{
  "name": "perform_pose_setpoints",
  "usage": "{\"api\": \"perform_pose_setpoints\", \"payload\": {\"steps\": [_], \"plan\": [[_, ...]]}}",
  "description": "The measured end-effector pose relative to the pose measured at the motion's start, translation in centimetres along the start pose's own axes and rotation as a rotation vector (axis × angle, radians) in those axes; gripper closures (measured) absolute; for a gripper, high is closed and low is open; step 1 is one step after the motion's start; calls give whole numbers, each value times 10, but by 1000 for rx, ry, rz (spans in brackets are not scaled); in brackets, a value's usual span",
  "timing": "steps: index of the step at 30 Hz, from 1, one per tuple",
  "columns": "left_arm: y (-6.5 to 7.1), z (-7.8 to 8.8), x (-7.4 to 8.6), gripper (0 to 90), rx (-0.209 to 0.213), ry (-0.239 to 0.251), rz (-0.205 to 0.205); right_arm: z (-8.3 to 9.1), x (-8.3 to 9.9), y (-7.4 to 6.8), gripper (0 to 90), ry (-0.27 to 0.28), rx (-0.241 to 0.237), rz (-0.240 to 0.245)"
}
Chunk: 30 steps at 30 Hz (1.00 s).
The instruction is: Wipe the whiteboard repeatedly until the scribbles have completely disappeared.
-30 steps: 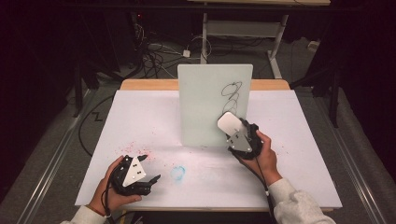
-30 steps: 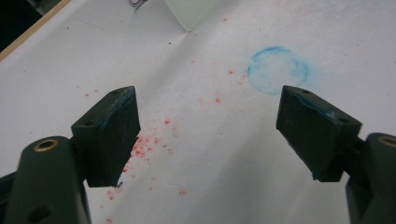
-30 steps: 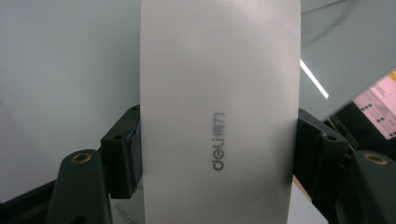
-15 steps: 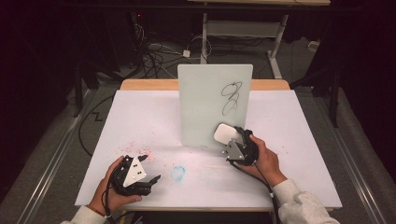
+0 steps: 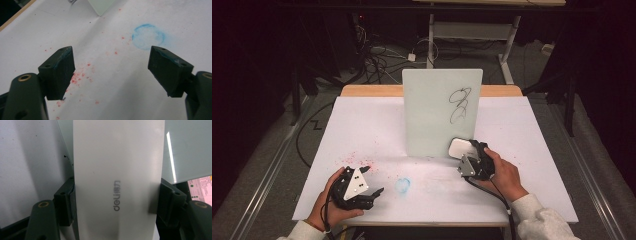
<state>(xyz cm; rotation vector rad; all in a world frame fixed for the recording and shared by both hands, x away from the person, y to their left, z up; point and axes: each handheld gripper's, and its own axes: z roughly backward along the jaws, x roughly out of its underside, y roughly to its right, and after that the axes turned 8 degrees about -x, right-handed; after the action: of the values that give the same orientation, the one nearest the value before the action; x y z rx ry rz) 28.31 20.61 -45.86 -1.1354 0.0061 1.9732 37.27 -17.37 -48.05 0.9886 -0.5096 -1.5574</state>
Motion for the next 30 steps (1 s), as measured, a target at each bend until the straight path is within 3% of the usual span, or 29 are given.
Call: {"api": "perform_pose_setpoints", "payload": {"steps": [2, 16, 22, 30], "plan": [[0, 0, 0, 207, 0, 0, 1, -1, -1, -1, 308, 13, 2, -13], [1, -2, -1, 207, 5, -2, 3, -13, -38, -21, 308, 52, 24, 121], [0, -2, 0, 207, 6, -1, 8, -18, -49, -30, 308, 90, 71, 121], [0, -2, -1, 207, 6, -2, 8, -20, -56, -33, 309, 88, 72, 127]]}}
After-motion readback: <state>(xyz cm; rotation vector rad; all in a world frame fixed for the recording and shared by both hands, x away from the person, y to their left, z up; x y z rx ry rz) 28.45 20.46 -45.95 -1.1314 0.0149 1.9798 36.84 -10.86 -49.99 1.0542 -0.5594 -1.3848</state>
